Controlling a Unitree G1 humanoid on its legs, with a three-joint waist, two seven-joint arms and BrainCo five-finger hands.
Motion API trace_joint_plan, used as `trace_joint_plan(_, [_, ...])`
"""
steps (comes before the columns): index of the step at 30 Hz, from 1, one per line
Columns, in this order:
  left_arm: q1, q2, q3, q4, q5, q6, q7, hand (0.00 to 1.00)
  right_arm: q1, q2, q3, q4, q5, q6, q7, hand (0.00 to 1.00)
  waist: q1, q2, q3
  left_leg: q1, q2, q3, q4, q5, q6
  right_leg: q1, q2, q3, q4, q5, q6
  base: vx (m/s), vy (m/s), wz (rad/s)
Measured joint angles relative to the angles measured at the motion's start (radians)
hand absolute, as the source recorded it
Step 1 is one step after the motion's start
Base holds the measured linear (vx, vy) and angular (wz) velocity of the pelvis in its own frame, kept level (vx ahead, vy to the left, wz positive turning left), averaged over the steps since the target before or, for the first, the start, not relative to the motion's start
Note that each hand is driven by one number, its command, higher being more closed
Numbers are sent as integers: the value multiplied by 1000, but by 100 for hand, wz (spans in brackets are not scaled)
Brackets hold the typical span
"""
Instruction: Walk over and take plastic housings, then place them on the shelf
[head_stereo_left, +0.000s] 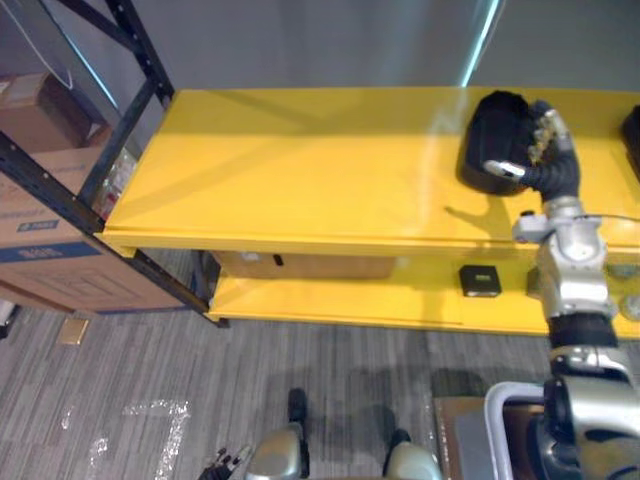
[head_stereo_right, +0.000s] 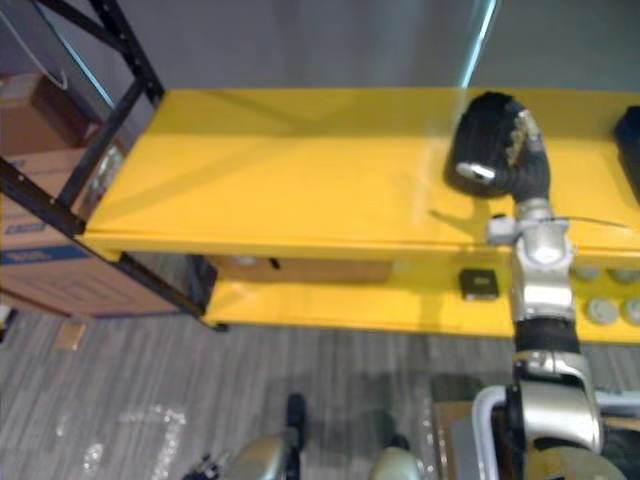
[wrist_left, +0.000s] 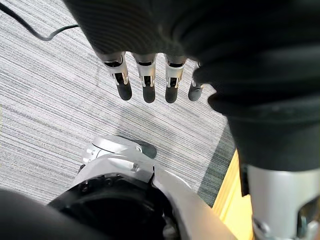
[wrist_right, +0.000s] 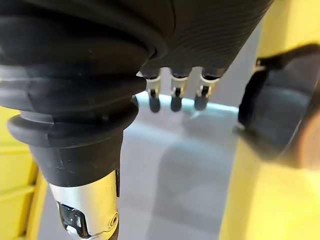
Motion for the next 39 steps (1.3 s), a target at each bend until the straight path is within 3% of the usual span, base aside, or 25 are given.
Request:
trace_joint_plan(5, [-7,0,-6,0,1,4,-1,0,-53,57,29,33,50,22,60,0,2,7,-2,2,3,-20,0,3,-6,13,1,-16,-1,-4,-4,-5,-2,9])
trace_joint_plan(13, [-18,0,-29,0,1,28,0,0,-83,111,69,120,64,132,51,0,34,23,2,0,6,-41,0,8,-12,24,5,-37,0,-7,-8,-6,-7,8])
trace_joint_plan(21, [-18,0,-29,0,1,28,0,0,-103,121,67,206,66,180,-40,0,42,30,6,0,6,-48,0,9,-13,28,5,-42,5,-10,-8,4,-3,2])
trace_joint_plan(27, [-28,0,-30,2,0,27,0,0,-121,121,55,234,65,214,-158,0,43,50,17,-1,7,-49,0,9,-15,17,2,-40,24,-26,-9,0,0,0])
trace_joint_plan(32, [-34,0,-35,3,-2,27,1,0,-124,122,18,265,55,231,-251,0,43,51,17,-1,11,-49,0,10,-13,11,5,-40,37,-35,-12,0,0,0])
trace_joint_plan(39, [-48,-1,-40,10,-4,26,1,0,-137,122,-1,269,55,231,-292,0,43,61,30,-1,16,-45,0,9,-15,6,9,-36,42,-40,-16,0,-1,-1])
